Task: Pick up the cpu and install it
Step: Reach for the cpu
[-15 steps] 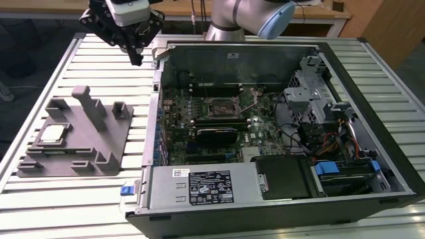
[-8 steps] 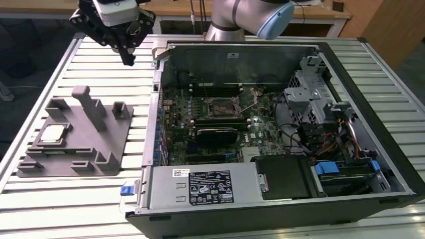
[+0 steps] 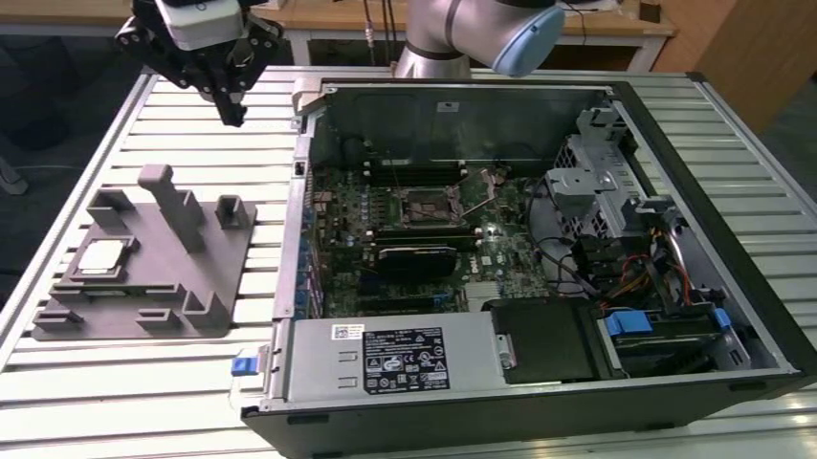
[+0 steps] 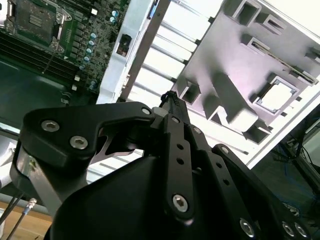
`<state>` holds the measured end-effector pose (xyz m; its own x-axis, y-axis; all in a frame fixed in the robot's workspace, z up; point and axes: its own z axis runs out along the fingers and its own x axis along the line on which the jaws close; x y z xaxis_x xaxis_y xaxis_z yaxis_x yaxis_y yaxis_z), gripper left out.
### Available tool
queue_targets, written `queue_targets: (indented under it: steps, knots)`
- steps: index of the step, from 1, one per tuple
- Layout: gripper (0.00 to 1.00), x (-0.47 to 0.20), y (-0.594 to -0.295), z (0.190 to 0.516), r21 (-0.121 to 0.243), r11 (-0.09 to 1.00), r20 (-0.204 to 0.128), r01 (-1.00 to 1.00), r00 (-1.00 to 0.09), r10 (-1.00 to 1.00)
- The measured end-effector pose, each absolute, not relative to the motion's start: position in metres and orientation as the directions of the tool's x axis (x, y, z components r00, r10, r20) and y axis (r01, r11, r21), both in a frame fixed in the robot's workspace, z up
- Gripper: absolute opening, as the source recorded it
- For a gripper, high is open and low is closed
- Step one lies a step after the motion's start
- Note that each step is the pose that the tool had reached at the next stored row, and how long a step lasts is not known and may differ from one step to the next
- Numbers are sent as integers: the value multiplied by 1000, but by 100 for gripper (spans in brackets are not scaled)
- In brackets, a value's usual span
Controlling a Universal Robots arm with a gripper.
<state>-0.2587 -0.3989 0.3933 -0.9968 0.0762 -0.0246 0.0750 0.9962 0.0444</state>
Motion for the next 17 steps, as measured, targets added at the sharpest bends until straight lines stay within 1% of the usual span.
queue_targets:
  steps: [17]
  knots:
    - [11,-286,-399,393,44,996,-25,75,-997,76]
